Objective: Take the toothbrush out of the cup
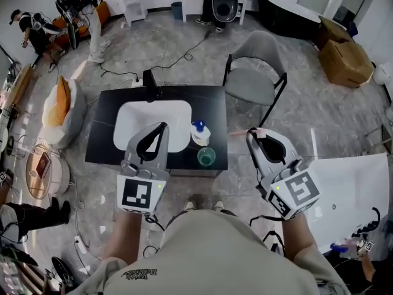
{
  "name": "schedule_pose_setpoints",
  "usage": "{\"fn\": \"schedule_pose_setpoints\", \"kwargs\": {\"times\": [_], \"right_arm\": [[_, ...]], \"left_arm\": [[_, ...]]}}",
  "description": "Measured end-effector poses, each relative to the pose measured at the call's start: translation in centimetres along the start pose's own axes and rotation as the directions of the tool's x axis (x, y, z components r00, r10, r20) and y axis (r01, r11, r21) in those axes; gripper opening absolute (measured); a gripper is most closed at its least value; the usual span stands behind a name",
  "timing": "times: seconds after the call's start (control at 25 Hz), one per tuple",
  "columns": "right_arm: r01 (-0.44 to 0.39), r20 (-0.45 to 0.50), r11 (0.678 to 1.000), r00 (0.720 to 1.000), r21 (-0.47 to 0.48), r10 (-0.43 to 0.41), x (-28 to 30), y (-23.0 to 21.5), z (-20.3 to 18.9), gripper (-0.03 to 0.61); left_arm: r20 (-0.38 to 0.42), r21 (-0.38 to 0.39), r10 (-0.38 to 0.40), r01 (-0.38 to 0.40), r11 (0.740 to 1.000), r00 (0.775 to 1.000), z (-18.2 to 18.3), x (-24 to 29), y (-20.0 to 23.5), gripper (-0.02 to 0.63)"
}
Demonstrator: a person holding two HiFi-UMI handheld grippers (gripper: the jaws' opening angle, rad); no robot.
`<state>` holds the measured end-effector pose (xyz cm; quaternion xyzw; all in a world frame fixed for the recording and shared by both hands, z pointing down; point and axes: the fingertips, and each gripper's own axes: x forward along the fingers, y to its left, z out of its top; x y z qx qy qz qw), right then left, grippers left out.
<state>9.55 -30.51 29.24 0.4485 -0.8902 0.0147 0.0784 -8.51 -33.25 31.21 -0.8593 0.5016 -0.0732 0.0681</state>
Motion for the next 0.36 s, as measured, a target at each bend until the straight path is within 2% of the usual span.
{"fn": "schedule_pose_setpoints", "kwargs": {"times": [0.36], "right_arm": [[-0.001,-0.001,1.0,1.0,0.004,0.001,0.18,-0.28,-0.31,0.021]], "left_arm": [[-0.008,-0.001,0.002,-0.002,1.0,1.0,-0.3,-0.07,-0.07,0.002]]}}
